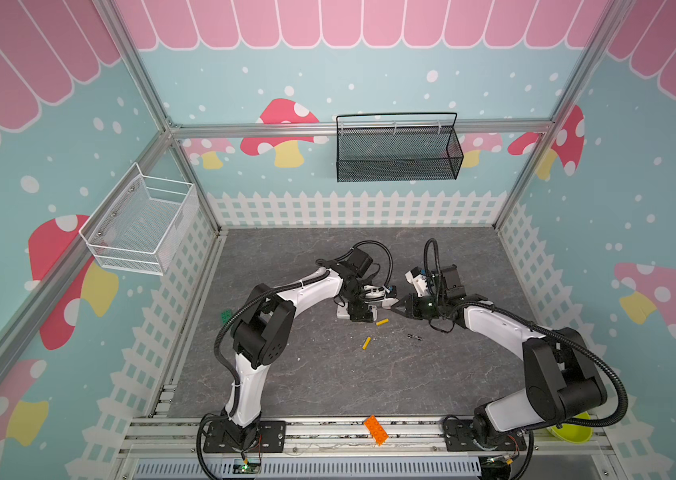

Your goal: Unload the batteries from the remote control

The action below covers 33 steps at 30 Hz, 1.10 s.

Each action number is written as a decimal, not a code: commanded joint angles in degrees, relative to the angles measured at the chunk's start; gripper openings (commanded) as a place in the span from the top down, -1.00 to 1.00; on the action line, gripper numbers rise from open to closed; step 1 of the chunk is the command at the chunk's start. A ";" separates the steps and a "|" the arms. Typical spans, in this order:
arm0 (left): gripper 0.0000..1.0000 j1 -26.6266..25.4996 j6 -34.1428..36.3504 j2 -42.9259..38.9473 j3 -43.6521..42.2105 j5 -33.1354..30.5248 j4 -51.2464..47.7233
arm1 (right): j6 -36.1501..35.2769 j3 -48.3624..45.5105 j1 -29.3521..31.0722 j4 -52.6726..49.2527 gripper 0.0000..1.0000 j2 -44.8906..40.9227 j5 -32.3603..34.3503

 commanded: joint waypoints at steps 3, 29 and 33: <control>-0.68 0.70 4.07 3.97 5.41 2.16 -5.26 | -1.22 0.24 0.34 2.31 1.00 3.12 -1.54; -0.06 -0.77 6.30 11.96 10.82 0.66 -9.06 | -3.44 0.30 0.17 5.98 1.00 10.62 -2.88; 0.13 -1.14 6.97 12.42 10.77 0.25 -9.16 | -3.79 -0.33 0.08 6.97 1.00 10.89 -3.00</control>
